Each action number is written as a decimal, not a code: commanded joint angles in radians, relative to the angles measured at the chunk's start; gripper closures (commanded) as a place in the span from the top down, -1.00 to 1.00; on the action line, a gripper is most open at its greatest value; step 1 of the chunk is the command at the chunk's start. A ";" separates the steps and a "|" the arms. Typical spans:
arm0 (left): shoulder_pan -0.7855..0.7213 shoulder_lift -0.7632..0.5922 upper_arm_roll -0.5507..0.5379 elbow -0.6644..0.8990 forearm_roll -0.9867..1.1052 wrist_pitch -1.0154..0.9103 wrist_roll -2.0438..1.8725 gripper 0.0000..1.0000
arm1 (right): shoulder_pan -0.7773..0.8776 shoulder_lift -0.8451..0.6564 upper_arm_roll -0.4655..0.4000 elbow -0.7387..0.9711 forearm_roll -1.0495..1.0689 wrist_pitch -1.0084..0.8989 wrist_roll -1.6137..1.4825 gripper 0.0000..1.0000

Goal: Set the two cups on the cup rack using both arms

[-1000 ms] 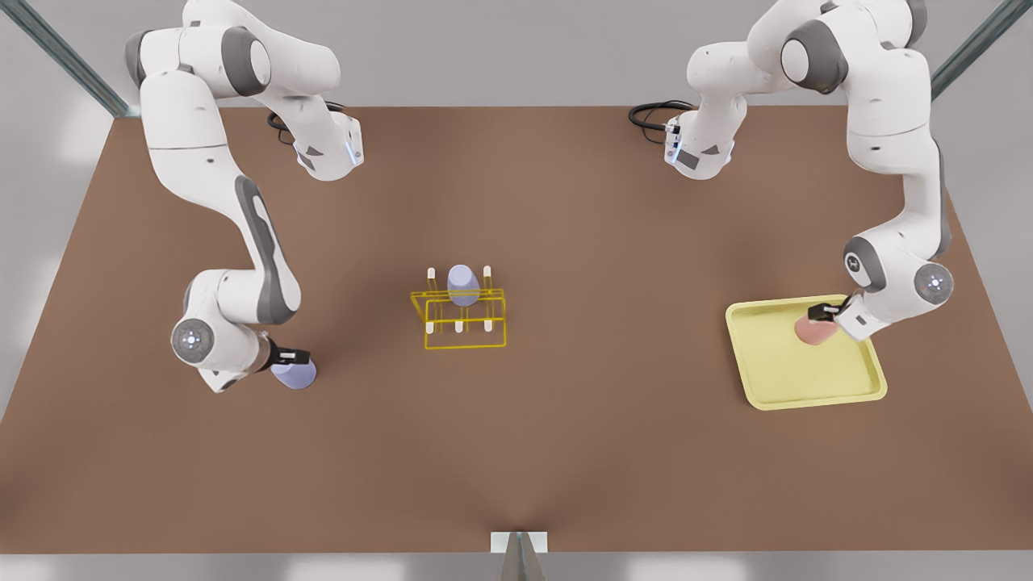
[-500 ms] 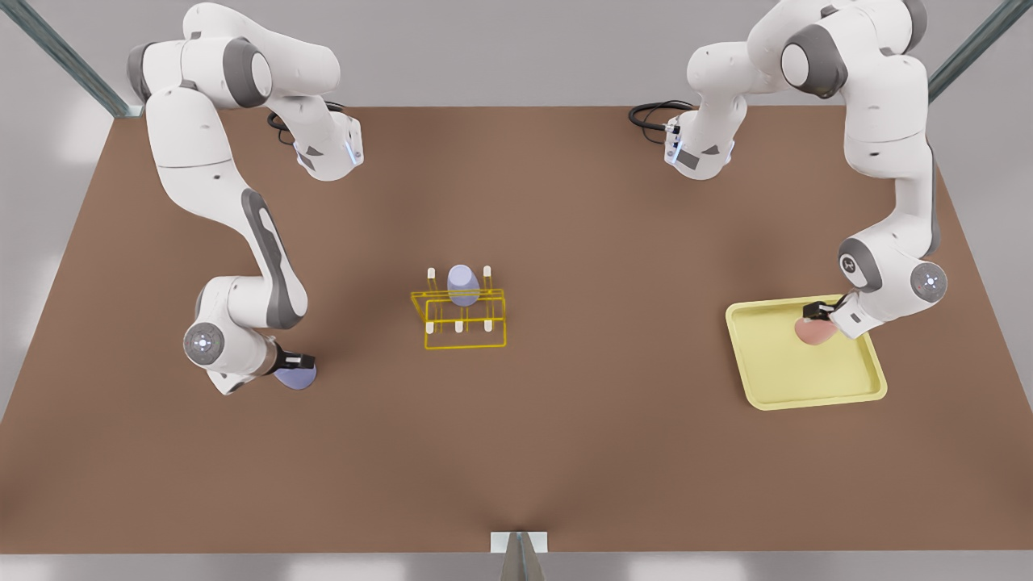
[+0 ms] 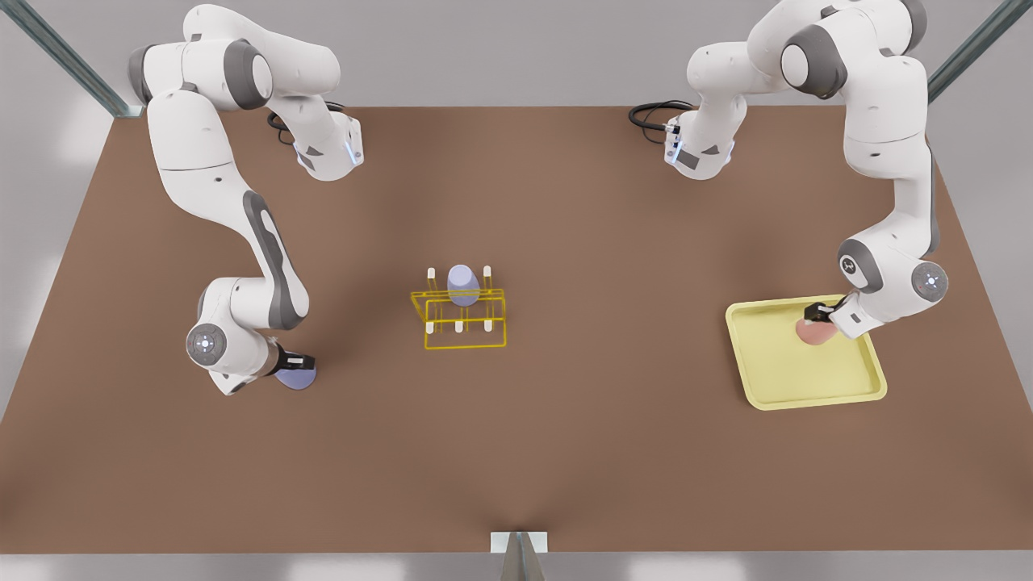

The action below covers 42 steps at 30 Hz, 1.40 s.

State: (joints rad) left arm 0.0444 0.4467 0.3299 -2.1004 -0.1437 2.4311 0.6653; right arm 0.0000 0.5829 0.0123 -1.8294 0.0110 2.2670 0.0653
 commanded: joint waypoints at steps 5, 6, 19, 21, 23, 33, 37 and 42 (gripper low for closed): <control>0.000 0.000 0.000 0.000 0.001 0.003 0.027 0.71 | 0.000 0.000 0.000 0.001 0.000 0.000 -0.007 0.35; 0.000 0.000 0.000 0.000 0.001 0.003 0.027 0.71 | 0.000 0.003 0.000 0.001 0.000 0.000 -0.007 0.34; -0.006 -0.010 -0.002 0.007 0.000 -0.007 0.007 0.67 | 0.002 -0.067 0.035 0.013 0.063 -0.089 -0.018 0.35; -0.008 -0.020 -0.005 0.007 0.000 -0.014 -0.032 0.67 | 0.005 -0.098 0.074 0.012 0.101 -0.099 -0.024 0.35; -0.008 -0.020 -0.005 0.007 0.000 -0.014 -0.033 0.67 | 0.009 -0.117 0.100 0.012 0.109 -0.104 -0.024 0.35; -0.027 -0.048 -0.034 0.025 0.000 -0.060 -0.193 0.67 | 0.014 -0.229 0.325 0.024 0.144 -0.118 -0.005 0.35; -0.035 -0.059 -0.051 0.045 0.003 -0.096 -0.256 0.65 | 0.014 -0.248 0.379 0.021 0.178 -0.145 -0.007 0.35; -0.104 -0.085 -0.058 0.045 0.010 -0.113 -0.409 0.63 | 0.015 -0.253 0.403 0.018 0.185 -0.165 -0.010 0.35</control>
State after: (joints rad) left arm -0.0538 0.3662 0.2718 -2.0514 -0.1347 2.3406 0.5055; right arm 0.0147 0.3317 0.4119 -1.8111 0.1785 2.1310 0.0831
